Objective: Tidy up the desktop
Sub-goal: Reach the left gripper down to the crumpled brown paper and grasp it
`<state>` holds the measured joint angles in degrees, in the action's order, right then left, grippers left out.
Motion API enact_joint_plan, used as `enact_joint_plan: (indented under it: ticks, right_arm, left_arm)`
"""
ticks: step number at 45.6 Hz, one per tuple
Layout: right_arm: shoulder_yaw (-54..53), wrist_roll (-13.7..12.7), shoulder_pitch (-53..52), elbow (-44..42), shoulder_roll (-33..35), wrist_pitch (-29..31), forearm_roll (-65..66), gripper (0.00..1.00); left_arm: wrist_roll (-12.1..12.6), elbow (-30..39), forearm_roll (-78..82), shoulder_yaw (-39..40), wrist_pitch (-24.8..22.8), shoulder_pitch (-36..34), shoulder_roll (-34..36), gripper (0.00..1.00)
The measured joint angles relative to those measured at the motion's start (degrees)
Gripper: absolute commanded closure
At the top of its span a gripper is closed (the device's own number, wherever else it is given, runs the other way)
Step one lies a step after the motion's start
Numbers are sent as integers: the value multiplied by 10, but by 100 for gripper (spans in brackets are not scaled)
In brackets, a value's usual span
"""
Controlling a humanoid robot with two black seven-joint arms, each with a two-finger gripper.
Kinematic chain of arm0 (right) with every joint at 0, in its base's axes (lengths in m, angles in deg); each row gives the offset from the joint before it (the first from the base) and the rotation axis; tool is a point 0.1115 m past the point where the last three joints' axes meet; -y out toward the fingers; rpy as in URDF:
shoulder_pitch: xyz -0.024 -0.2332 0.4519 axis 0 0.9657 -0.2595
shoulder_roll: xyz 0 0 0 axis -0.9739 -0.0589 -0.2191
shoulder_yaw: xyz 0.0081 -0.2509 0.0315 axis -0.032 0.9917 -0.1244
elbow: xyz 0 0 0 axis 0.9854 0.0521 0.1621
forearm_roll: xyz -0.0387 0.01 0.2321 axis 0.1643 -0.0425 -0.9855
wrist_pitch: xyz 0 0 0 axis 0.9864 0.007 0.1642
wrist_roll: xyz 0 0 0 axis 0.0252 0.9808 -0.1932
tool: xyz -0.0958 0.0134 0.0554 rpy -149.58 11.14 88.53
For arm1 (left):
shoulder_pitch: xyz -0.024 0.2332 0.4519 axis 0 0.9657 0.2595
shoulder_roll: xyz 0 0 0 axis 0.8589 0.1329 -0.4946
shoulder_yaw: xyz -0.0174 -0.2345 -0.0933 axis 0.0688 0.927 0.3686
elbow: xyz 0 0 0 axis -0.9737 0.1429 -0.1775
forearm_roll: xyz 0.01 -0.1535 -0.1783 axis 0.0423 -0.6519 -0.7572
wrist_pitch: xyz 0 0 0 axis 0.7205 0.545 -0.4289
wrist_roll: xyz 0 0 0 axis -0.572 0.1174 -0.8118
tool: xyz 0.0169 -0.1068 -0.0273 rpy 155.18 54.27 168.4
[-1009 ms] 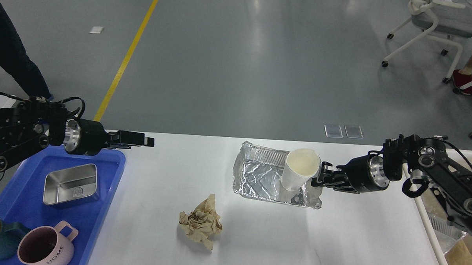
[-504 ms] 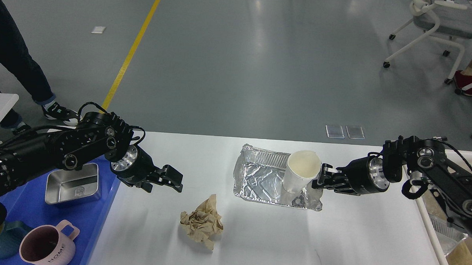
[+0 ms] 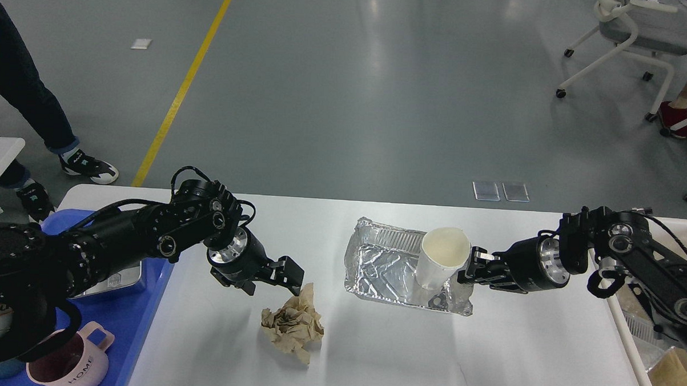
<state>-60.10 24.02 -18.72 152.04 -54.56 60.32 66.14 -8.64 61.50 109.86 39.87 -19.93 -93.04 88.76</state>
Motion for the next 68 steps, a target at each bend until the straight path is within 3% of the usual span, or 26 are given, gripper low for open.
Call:
enact_joint_plan:
  ticks: [9,25,34,41,68]
  right_arm:
    - [1,-3,0,-1,-1,-1,1,100]
    - [1,-6,0,-2,-2,-1,2,100]
    - [1,-6,0,-2,-1,-1,2,100]
    - [0,-6,3,-2,-1,-2,2,100]
    - [0,-6,3,-1,3,-4,2,100]
  left_arm:
    - [21,0,-12,-1,-16,1,-4,0]
    - [23,-1,-13,-3,-26,13,-20,1]
    - [23,-21,-10,-3,0,39,-55,2]
    - [25,-28,-5,-5,29,47,-68,9]
    - [25,-27,-3,-4,38,38,-70,30]
